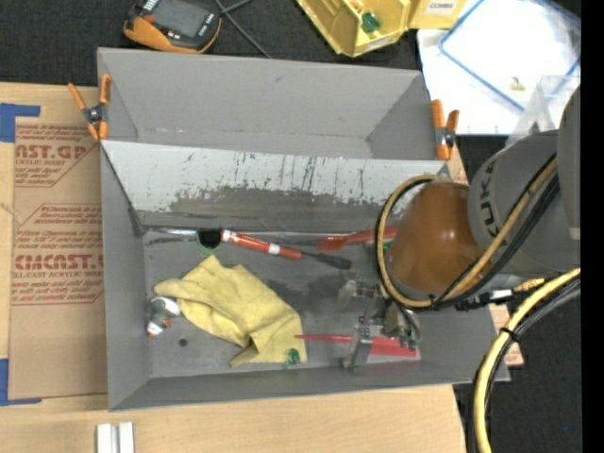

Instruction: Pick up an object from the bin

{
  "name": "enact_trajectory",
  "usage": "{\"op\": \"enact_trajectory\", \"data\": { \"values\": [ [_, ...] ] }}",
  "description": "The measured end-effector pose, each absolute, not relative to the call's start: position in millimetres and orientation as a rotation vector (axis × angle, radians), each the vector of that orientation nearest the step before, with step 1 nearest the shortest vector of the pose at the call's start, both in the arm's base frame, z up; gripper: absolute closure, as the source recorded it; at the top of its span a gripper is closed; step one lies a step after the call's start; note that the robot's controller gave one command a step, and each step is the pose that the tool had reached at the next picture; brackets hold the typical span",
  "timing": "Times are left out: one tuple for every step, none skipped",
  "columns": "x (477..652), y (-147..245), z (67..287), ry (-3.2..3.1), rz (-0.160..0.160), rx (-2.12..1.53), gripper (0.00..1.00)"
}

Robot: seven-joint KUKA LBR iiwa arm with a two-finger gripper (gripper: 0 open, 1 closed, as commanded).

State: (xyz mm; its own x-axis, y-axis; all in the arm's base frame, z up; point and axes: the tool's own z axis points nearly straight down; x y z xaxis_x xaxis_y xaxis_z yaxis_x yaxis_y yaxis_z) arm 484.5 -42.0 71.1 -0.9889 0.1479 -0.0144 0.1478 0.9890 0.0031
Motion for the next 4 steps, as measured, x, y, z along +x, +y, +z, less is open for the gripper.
{"op": "enact_trajectory", "data": {
  "values": [
    [487.4, -47, 72, 3.135, 0.0, 0.149, 1.0],
    [487.3, -47, 73, 3.136, 0.0, 0.148, 1.0],
    [486.9, -47, 83, 3.137, 0.0, 0.148, 1.0],
    [486.8, -47, 94, 3.137, 0.001, 0.148, 1.0]
  ]
}}
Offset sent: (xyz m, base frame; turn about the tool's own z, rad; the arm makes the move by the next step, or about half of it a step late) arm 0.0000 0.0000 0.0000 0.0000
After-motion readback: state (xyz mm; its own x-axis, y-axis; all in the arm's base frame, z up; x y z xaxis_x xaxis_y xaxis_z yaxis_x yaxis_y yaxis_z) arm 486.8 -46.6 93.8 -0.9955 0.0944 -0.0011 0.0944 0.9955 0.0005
